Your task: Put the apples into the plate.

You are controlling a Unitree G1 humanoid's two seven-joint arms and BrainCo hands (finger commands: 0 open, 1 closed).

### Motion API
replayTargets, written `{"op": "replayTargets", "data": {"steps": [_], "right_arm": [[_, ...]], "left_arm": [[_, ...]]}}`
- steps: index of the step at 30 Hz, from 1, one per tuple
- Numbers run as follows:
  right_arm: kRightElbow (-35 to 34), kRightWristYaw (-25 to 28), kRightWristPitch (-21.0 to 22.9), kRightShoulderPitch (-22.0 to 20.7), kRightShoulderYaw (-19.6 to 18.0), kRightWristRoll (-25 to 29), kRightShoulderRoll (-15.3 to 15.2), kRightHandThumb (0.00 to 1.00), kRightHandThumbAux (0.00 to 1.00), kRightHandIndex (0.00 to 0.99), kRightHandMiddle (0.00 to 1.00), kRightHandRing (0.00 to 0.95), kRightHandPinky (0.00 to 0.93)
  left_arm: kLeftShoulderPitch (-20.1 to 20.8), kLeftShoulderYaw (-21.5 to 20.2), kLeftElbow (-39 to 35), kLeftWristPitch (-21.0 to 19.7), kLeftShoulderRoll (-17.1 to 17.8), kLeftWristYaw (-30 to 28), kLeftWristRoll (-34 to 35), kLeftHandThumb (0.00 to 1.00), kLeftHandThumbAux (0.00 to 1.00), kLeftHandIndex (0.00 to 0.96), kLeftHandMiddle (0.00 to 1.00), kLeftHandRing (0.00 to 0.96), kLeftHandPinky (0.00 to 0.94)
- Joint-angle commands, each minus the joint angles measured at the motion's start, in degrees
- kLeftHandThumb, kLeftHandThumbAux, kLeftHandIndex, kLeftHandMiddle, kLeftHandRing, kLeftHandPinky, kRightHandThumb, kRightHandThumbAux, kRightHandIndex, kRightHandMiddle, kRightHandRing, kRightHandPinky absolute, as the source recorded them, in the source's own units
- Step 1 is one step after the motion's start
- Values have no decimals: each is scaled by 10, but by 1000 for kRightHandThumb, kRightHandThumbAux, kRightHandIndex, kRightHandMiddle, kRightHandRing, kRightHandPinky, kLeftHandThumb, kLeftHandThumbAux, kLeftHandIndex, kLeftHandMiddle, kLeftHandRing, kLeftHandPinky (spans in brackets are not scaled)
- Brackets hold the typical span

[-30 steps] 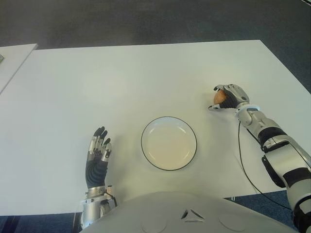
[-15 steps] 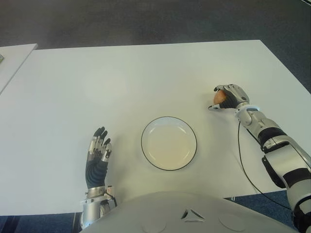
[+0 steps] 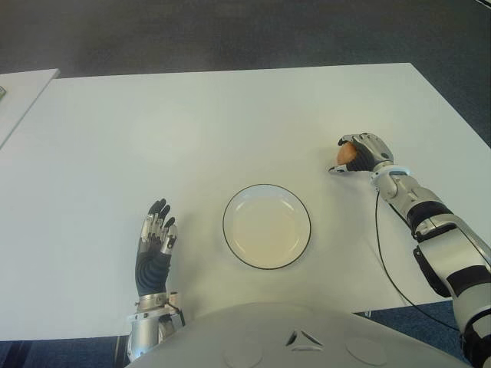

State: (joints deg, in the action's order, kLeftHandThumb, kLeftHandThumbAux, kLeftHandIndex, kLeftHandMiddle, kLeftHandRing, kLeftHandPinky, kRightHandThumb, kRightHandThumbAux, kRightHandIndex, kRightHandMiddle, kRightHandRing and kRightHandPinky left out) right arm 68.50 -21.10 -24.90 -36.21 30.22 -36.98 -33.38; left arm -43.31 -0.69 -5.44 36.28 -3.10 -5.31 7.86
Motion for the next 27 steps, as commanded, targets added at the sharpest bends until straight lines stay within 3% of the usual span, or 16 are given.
{"op": "replayTargets", "data": {"steps": [1,27], "right_arm": [[20,22,11,43,21,-21,25,960,653,411,516,493,40],[21,37,11,40,18,-20,24,960,652,413,519,493,42]], "left_arm": [[4,4,-2,-10,-1,0,-4,106,575,38,0,0,0],[3,7,-3,-11,2,-6,4,92,588,38,0,0,0]]}}
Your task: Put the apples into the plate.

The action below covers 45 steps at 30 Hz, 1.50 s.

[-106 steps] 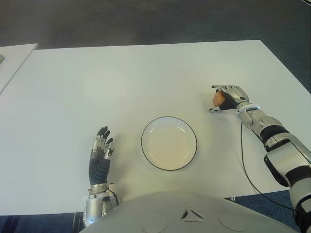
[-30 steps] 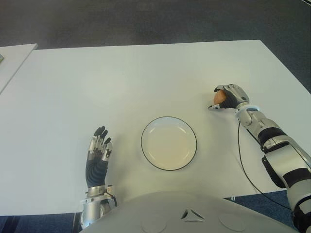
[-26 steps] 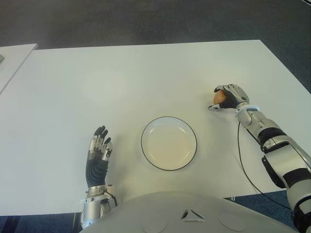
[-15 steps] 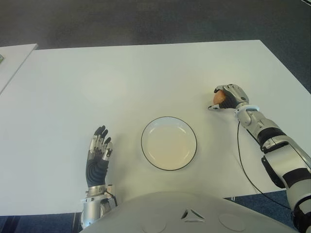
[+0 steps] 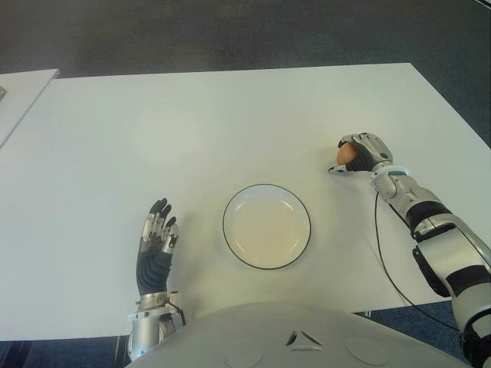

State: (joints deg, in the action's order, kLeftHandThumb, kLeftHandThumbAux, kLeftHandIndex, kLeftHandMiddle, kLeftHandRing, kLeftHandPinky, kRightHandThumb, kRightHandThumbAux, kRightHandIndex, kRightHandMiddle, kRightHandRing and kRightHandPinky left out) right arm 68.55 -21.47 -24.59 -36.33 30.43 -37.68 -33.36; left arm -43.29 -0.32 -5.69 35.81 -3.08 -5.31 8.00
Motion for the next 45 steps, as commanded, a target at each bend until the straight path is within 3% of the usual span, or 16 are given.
{"op": "replayTargets", "data": {"steps": [1,45], "right_arm": [[21,40,8,41,16,-13,24,961,652,413,519,493,42],[5,21,-5,41,24,-27,8,961,652,411,521,495,54]], "left_arm": [[3,3,0,-5,2,-5,1,93,589,37,0,0,0],[-3,5,-10,-12,5,-6,15,120,577,47,0,0,0]]}}
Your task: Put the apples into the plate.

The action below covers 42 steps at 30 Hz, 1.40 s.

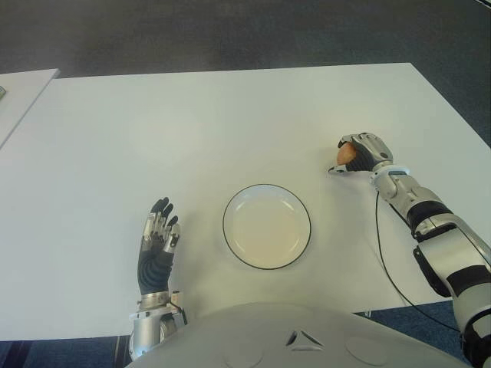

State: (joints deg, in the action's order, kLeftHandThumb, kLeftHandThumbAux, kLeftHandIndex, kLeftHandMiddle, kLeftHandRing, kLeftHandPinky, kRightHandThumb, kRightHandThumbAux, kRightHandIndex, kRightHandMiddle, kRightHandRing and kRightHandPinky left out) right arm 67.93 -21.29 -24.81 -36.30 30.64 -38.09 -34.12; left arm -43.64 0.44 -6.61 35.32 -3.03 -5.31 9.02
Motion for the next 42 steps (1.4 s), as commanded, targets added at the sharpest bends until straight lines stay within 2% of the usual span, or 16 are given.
{"op": "replayTargets", "data": {"steps": [1,6,10,15,25,27,30,32,33,38,39,42], "right_arm": [[9,14,-5,40,22,-24,14,961,652,411,521,495,56],[3,-2,-15,40,24,-28,7,961,652,411,522,495,68],[-23,-11,-37,34,17,-26,-12,961,652,410,524,496,86],[-74,6,-55,25,3,-19,-41,960,653,410,524,494,131],[-152,3,-85,24,-23,-31,-82,959,653,407,523,498,325],[-172,11,-87,25,-31,-28,-88,959,653,406,523,502,402],[-189,20,-87,28,-41,-25,-93,960,653,406,523,505,452],[-205,29,-88,30,-50,-20,-97,960,653,406,521,509,533],[-212,33,-88,32,-54,-18,-98,960,653,406,520,510,545],[-257,57,-83,43,-73,-12,-104,959,653,404,516,511,572],[-263,62,-82,45,-77,-11,-104,974,657,404,515,510,523],[-282,75,-77,52,-88,-9,-104,989,661,404,513,509,471]], "left_arm": [[0,-2,-1,-8,4,-6,6,122,577,48,0,0,0],[2,-1,0,-8,4,-6,8,129,577,50,0,0,0],[5,-1,2,-10,3,-6,9,132,579,49,0,0,0],[9,-2,7,-11,2,-3,3,131,579,47,0,0,0],[17,0,18,-9,-4,3,-8,122,585,41,0,0,0],[19,1,21,-6,-6,3,-10,122,584,38,0,0,0],[20,1,22,-4,-7,4,-12,121,584,37,0,0,0],[21,2,23,-3,-8,5,-14,117,582,34,0,0,0],[21,2,23,-3,-9,5,-15,116,581,34,0,0,0],[22,2,22,-7,-12,5,-13,118,578,40,0,0,0],[22,2,22,-8,-12,5,-13,119,578,42,0,0,0],[22,3,22,-8,-12,4,-13,121,577,43,0,0,0]]}}
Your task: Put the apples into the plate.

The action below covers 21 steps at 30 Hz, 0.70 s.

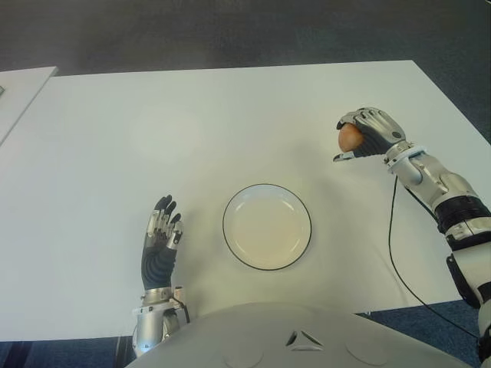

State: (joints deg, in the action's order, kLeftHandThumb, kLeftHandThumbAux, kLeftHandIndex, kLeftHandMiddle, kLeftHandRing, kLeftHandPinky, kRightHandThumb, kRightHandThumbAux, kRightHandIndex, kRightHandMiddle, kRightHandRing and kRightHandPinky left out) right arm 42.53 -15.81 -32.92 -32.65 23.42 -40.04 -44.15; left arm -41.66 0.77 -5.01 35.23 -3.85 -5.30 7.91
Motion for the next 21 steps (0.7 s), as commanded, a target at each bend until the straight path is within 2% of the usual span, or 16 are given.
{"op": "replayTargets", "data": {"steps": [1,6,13,17,21], "right_arm": [[-36,26,6,19,-19,12,-3,993,663,404,512,507,458],[-68,50,15,31,-35,13,-3,999,661,424,539,553,438],[-109,68,15,49,-47,7,-3,1000,660,423,535,553,442],[-174,77,21,82,-54,3,3,1000,660,416,525,541,447],[-297,112,40,131,-61,7,11,1000,662,413,521,535,440]], "left_arm": [[2,0,6,-7,-4,4,-1,120,579,44,0,0,0],[3,-1,8,-4,-5,4,-2,115,581,43,0,0,0],[6,-1,10,-4,-6,3,5,119,586,46,0,0,0],[7,-2,11,-5,-5,3,6,123,582,48,0,0,0],[8,-3,12,-5,-4,2,8,129,581,47,0,0,0]]}}
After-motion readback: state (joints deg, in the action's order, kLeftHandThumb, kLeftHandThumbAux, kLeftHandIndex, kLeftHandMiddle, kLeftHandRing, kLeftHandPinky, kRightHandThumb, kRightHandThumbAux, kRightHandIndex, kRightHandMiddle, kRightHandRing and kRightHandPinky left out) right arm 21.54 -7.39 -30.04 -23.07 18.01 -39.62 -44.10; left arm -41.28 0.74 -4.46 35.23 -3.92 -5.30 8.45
